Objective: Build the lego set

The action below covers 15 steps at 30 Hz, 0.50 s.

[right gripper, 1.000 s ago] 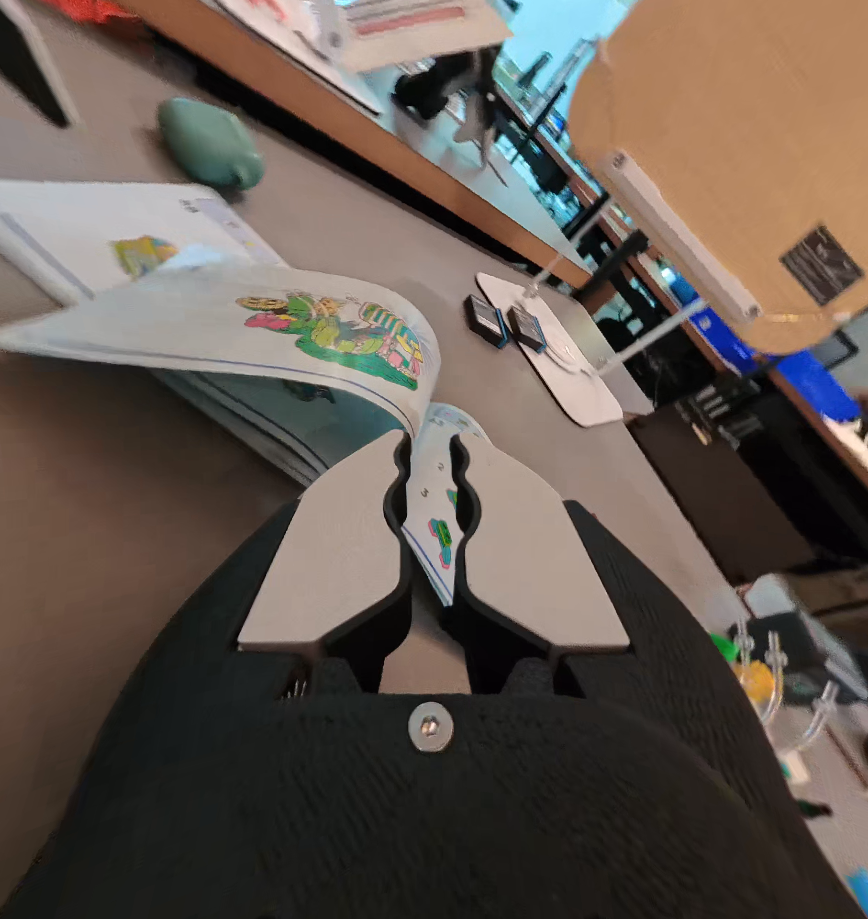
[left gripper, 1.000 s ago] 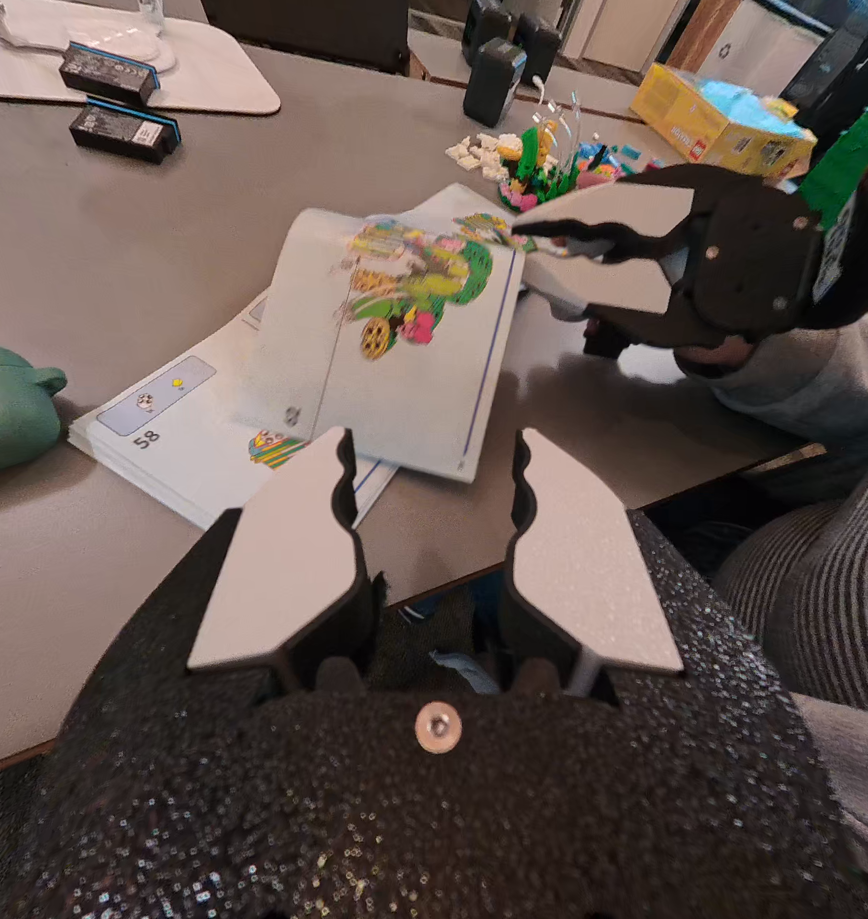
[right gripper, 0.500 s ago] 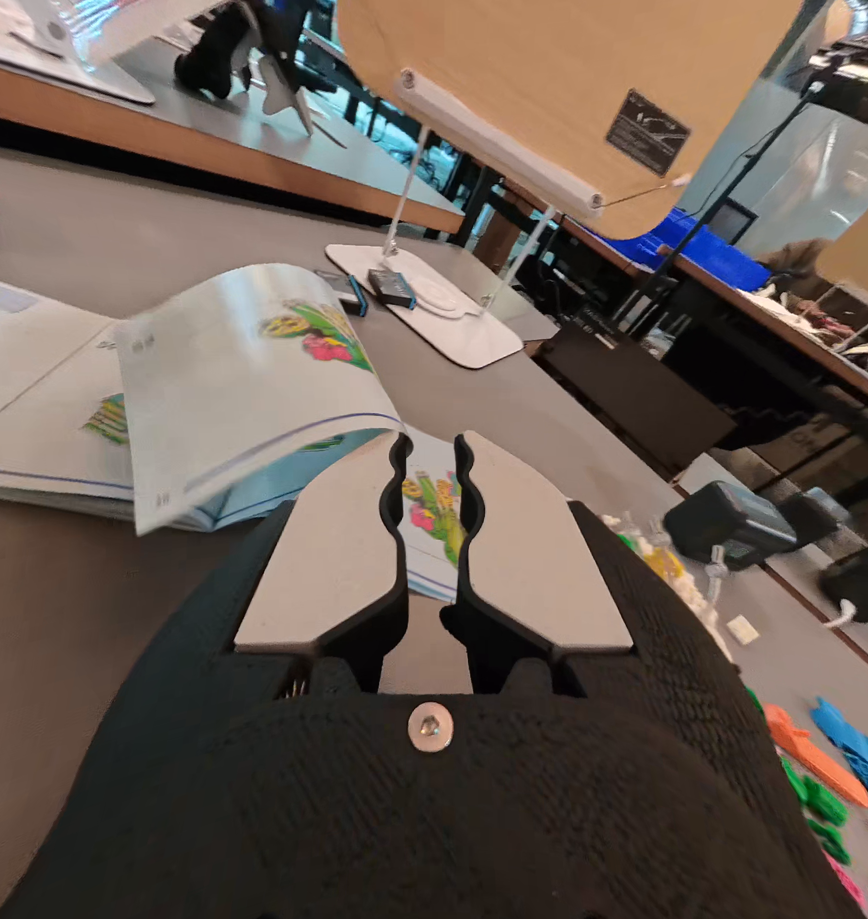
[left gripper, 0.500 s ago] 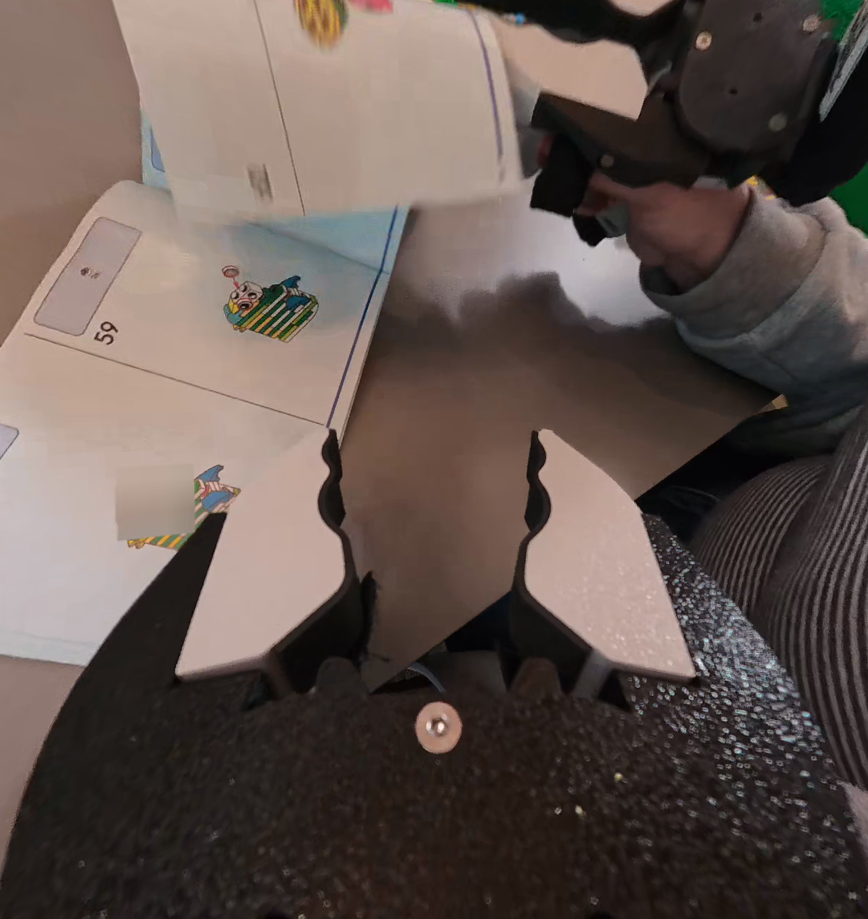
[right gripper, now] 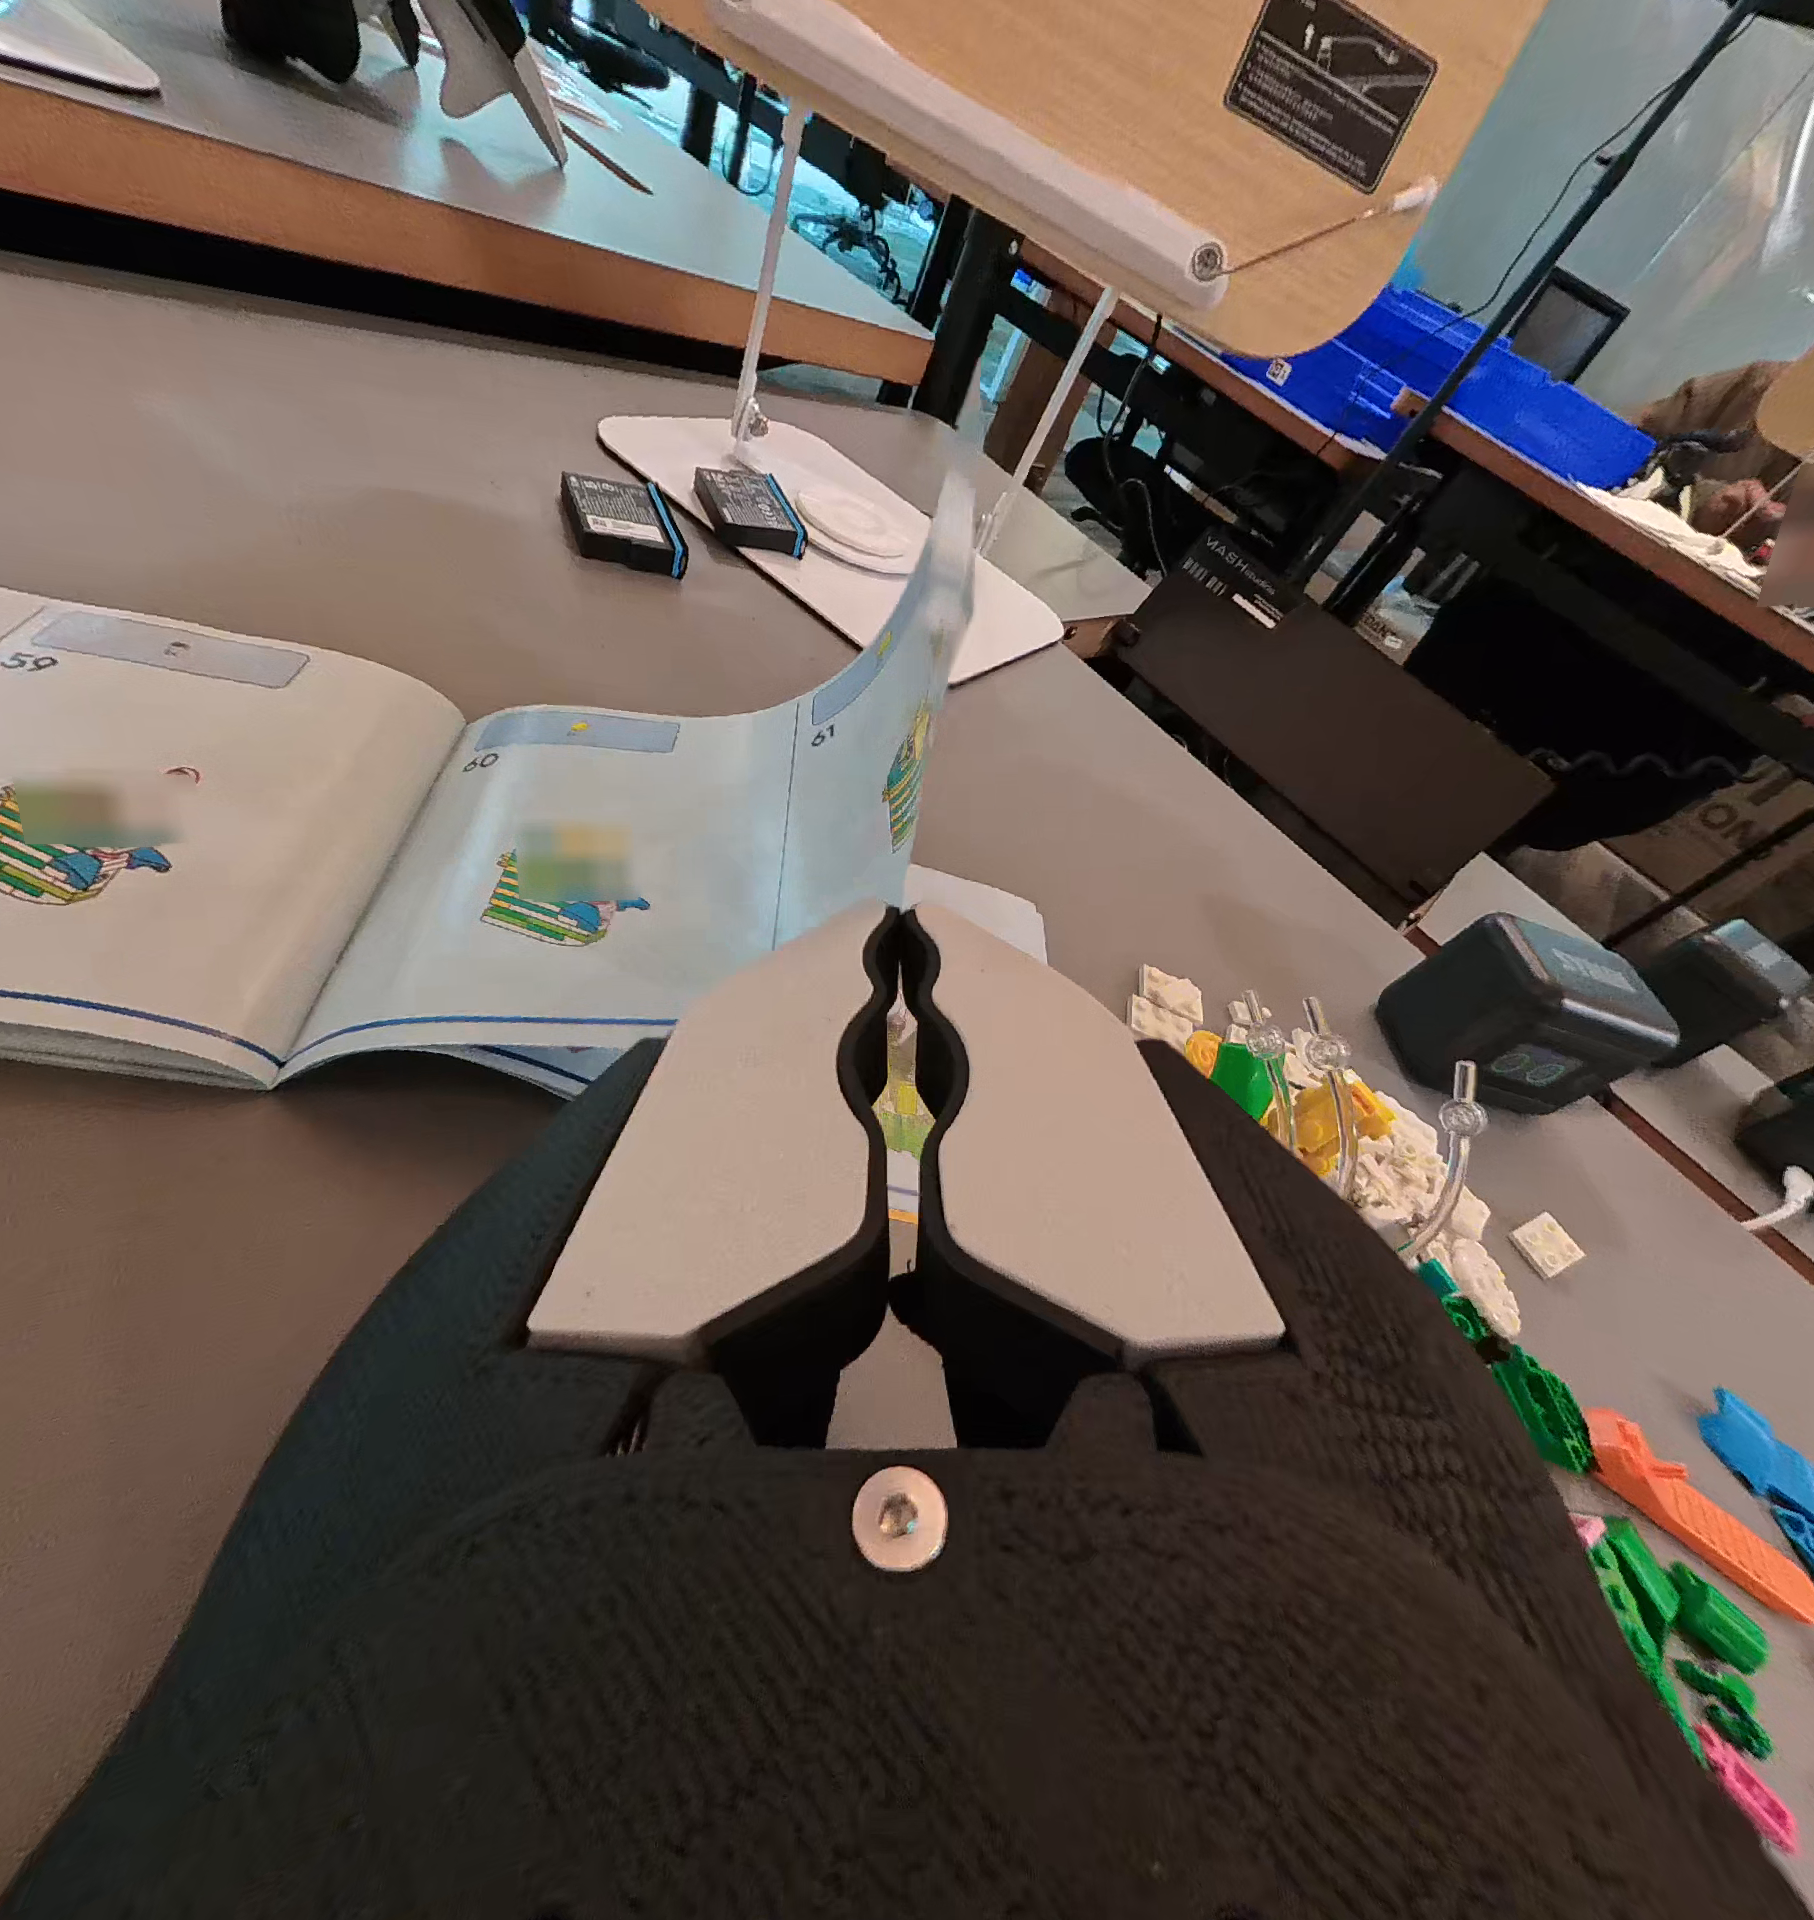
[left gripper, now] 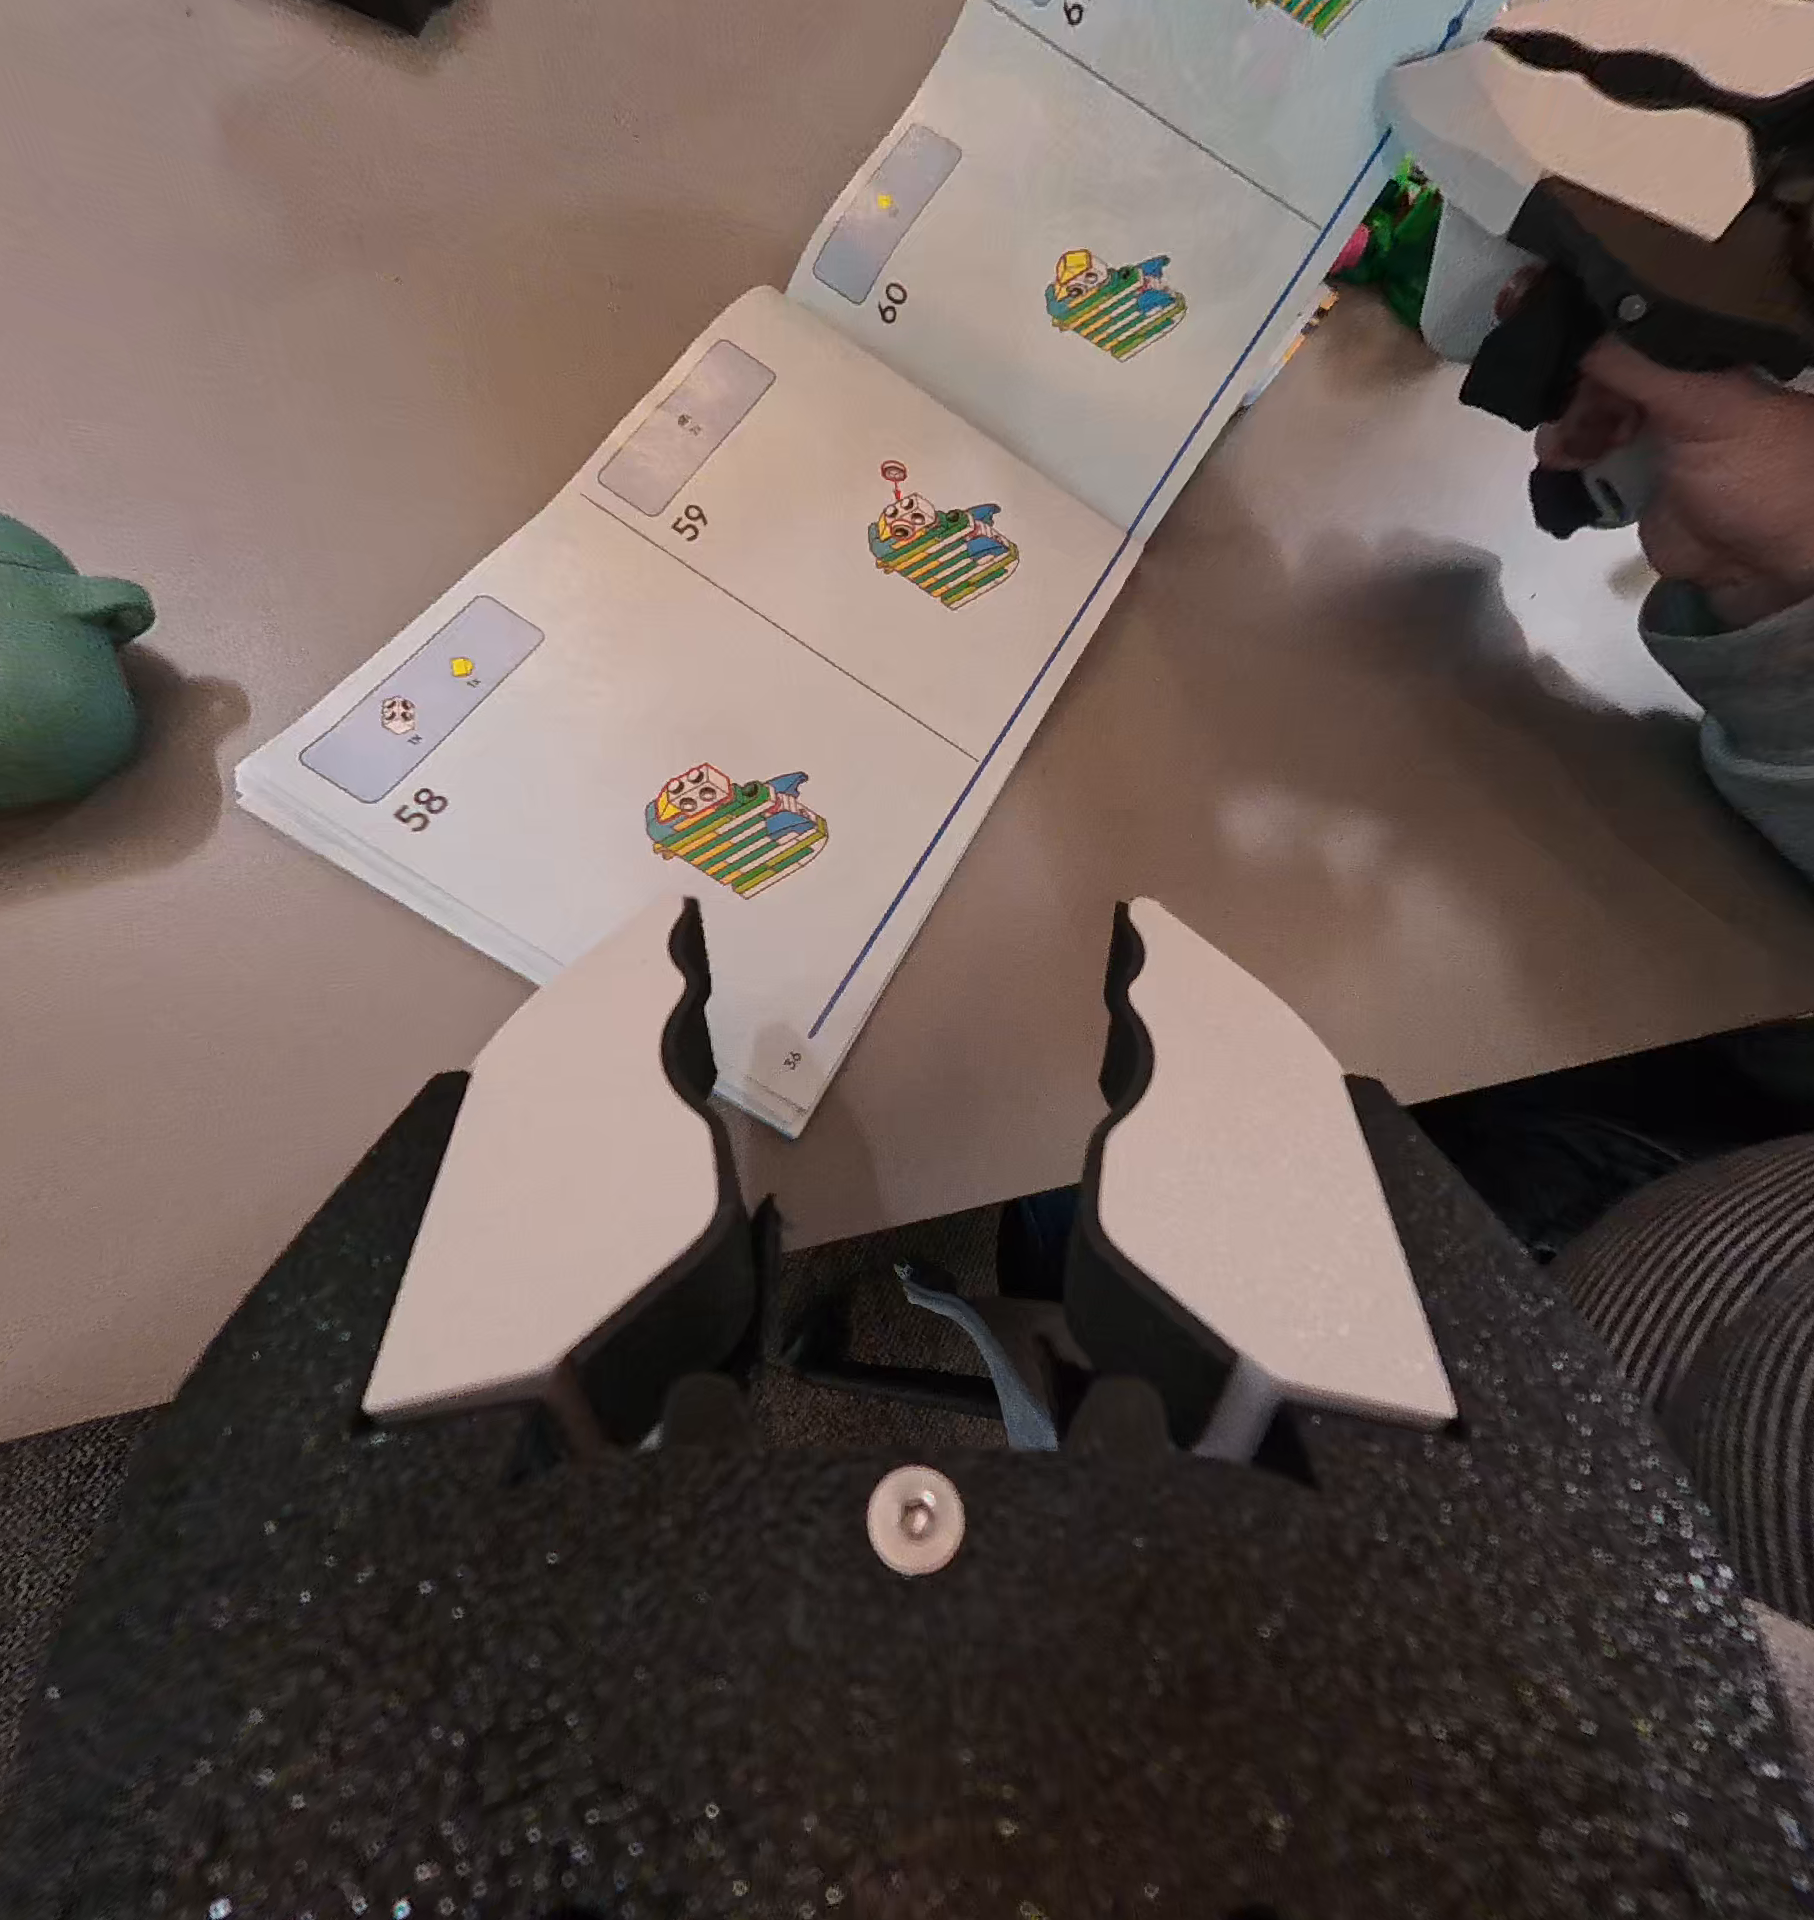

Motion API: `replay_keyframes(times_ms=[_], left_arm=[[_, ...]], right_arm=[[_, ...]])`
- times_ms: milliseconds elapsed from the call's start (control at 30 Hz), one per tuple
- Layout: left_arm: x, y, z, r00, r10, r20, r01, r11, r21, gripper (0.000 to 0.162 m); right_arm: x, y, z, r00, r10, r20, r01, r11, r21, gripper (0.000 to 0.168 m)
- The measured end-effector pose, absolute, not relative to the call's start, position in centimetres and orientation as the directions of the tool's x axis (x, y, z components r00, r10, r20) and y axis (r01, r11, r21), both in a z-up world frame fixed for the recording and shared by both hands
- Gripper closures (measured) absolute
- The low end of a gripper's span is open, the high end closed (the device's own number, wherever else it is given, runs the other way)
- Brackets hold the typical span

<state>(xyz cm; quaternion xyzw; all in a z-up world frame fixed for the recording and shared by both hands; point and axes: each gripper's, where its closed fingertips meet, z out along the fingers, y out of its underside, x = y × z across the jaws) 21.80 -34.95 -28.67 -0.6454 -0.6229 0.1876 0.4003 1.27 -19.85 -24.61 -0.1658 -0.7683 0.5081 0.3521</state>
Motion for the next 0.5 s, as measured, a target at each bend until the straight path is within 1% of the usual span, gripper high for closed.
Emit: replay_keyframes(times_ms=[33, 133, 400, 500], left_arm=[[21.8, -35.0, -28.7, 0.153, 0.954, 0.258, 0.654, 0.098, -0.75, 0.089], [21.4, -34.6, -28.6, 0.171, 0.952, 0.255, 0.648, 0.087, -0.757, 0.089], [20.5, -33.2, -28.3, 0.22, 0.938, 0.266, 0.637, 0.068, -0.768, 0.09], [20.4, -32.9, -28.3, 0.231, 0.932, 0.28, 0.637, 0.072, -0.767, 0.09]], right_arm=[[1.2, -19.7, -24.6, -0.699, 0.615, 0.365, -0.095, 0.426, -0.9, 0.168], [1.0, -19.4, -24.8, -0.71, 0.625, 0.324, -0.06, 0.406, -0.912, 0.168], [0.7, -19.0, -25.4, -0.76, 0.636, 0.133, 0.083, 0.297, -0.951, 0.168], [0.6, -18.9, -25.5, -0.766, 0.637, 0.086, 0.119, 0.272, -0.955, 0.168]])
